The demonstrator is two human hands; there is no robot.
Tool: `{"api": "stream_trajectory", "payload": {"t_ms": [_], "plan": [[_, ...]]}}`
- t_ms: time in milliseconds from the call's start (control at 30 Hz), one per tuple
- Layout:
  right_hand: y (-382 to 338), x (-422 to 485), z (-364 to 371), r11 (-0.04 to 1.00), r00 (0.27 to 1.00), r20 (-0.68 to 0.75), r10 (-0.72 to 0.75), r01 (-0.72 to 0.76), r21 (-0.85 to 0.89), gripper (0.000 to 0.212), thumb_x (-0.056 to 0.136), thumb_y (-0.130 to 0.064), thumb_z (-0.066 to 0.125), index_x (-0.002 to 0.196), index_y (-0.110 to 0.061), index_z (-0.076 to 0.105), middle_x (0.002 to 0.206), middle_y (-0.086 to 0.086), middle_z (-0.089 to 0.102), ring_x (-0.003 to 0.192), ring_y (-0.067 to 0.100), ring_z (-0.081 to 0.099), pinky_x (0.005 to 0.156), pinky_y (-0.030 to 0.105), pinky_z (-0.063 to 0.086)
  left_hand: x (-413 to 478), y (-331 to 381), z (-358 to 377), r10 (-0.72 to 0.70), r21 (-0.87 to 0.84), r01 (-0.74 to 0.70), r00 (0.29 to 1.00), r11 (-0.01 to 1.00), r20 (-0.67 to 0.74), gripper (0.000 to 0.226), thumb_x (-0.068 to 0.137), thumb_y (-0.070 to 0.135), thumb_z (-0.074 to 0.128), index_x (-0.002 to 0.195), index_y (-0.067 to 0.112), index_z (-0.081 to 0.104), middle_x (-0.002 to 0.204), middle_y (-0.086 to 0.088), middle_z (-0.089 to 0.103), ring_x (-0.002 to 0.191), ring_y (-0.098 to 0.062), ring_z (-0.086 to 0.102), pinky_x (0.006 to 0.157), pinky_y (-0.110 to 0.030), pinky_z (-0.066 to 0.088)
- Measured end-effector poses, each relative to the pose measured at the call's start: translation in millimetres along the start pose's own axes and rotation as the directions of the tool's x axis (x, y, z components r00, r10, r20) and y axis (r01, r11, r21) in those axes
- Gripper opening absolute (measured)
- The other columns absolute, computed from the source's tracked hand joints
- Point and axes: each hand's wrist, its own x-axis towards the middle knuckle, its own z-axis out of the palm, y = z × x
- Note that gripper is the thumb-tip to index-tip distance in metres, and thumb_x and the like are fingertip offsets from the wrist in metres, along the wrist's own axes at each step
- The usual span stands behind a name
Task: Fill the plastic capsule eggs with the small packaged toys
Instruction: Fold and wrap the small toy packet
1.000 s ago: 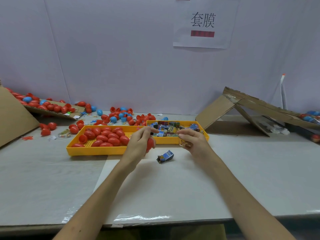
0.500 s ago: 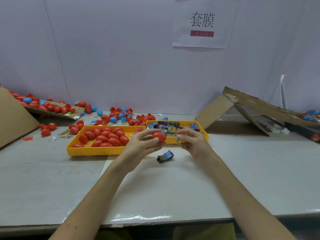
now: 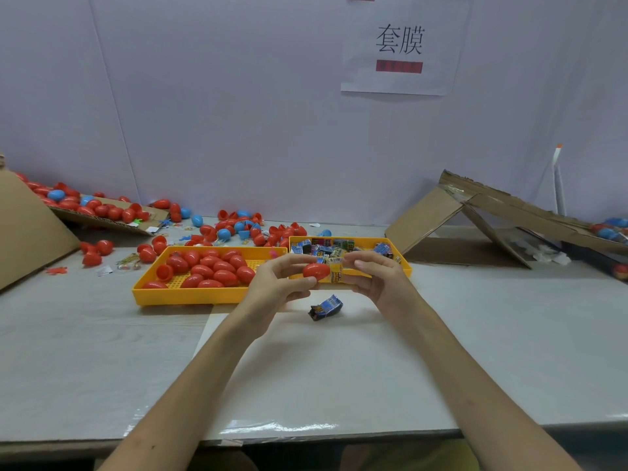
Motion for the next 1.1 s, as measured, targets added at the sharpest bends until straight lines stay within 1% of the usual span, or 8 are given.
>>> {"api": "stream_trajectory", "payload": {"t_ms": [200, 333, 467, 600, 733, 800, 900, 1100], "plan": [[1.2, 0.1, 0.5, 1.000, 0.998, 0.055, 0.010, -0.009, -0.018, 0.027, 0.096, -0.009, 0.056, 0.097, -0.022, 0.080, 0.111, 0.004, 0.076, 0.096, 0.021, 0.074, 0.074, 0.025, 0.056, 0.5, -2.6, 2.5, 0.005, -0.019, -0.005, 1.000, 1.000, 0.017, 0.024, 0.091, 0.014, 0.072, 0.114, 0.019, 0.072, 0.108, -0.005, 0.075, 0.099, -0.020, 0.074, 0.079, -0.025, 0.059], [3.7, -0.2, 2.2, 0.997, 0.996, 0.086, -0.003, 0.009, -0.071, 0.034, 0.098, -0.005, 0.056, 0.097, -0.027, 0.081, 0.113, 0.001, 0.076, 0.103, 0.022, 0.073, 0.075, 0.025, 0.058, 0.8, -3.8, 1.5, 0.033, 0.016, -0.032, 0.999, 0.999, -0.016, 0.021, 0.094, 0.016, 0.070, 0.114, 0.022, 0.071, 0.105, -0.002, 0.076, 0.092, -0.018, 0.075, 0.072, -0.023, 0.058], [6.9, -0.6, 2.9, 0.990, 0.996, 0.055, -0.076, 0.082, -0.114, 0.033, 0.090, 0.004, 0.065, 0.094, -0.024, 0.081, 0.106, 0.007, 0.077, 0.098, 0.024, 0.074, 0.075, 0.028, 0.060, 1.1, -4.5, 2.2, 0.039, 0.046, -0.040, 0.999, 0.998, 0.027, 0.026, 0.091, 0.018, 0.073, 0.115, 0.028, 0.070, 0.098, 0.006, 0.078, 0.090, -0.016, 0.075, 0.068, -0.020, 0.056], [8.2, 0.1, 4.1, 0.973, 0.991, 0.017, -0.135, 0.136, -0.188, 0.032, 0.083, 0.007, 0.073, 0.089, -0.023, 0.078, 0.095, 0.005, 0.077, 0.092, 0.022, 0.073, 0.074, 0.031, 0.059, 0.7, -5.4, 4.3, 0.039, 0.076, -0.043, 0.998, 0.996, 0.056, 0.017, 0.090, 0.017, 0.074, 0.103, 0.028, 0.075, 0.094, 0.009, 0.077, 0.088, -0.015, 0.075, 0.068, -0.019, 0.056], [8.2, 1.2, 2.7, 0.969, 0.990, 0.024, -0.137, 0.139, -0.205, 0.029, 0.085, 0.007, 0.070, 0.096, -0.019, 0.076, 0.091, 0.006, 0.072, 0.092, 0.025, 0.067, 0.087, 0.045, 0.054, 1.2, -5.3, 3.9, 0.044, 0.097, -0.049, 0.998, 0.994, 0.051, 0.016, 0.089, 0.017, 0.075, 0.100, 0.029, 0.076, 0.092, 0.011, 0.077, 0.086, -0.013, 0.075, 0.066, -0.017, 0.056], [7.3, -0.4, 3.3, 0.973, 0.991, 0.041, -0.127, 0.132, -0.191, 0.021, 0.091, -0.003, 0.067, 0.099, -0.020, 0.077, 0.096, 0.005, 0.073, 0.093, 0.022, 0.069, 0.082, 0.038, 0.056, 1.4, -5.4, 3.7, 0.051, 0.119, -0.056, 0.998, 0.991, 0.047, 0.017, 0.089, 0.017, 0.076, 0.099, 0.030, 0.076, 0.092, 0.013, 0.077, 0.085, -0.012, 0.075, 0.065, -0.016, 0.055], [7.4, -3.3, 8.9, 0.945, 0.987, 0.056, -0.153, 0.162, -0.285, 0.017, 0.094, -0.015, 0.068, 0.093, -0.027, 0.079, 0.095, 0.001, 0.076, 0.089, 0.015, 0.070, 0.073, 0.027, 0.054, 1.2, -6.0, 3.8, 0.061, 0.142, -0.068, 0.997, 0.988, 0.048, 0.018, 0.088, 0.018, 0.078, 0.098, 0.032, 0.076, 0.093, 0.014, 0.077, 0.085, -0.011, 0.075, 0.065, -0.016, 0.054], [5.7, -4.9, 11.3, 0.925, 0.981, 0.046, -0.188, 0.192, -0.327, 0.021, 0.089, -0.014, 0.074, 0.082, -0.033, 0.079, 0.086, -0.004, 0.075, 0.080, 0.008, 0.068, 0.066, 0.022, 0.052, 2.8, -7.2, 4.0, 0.085, 0.162, -0.090, 0.996, 0.983, 0.038, 0.020, 0.086, 0.021, 0.079, 0.101, 0.032, 0.073, 0.095, 0.014, 0.077, 0.086, -0.012, 0.075, 0.065, -0.017, 0.056]]}}
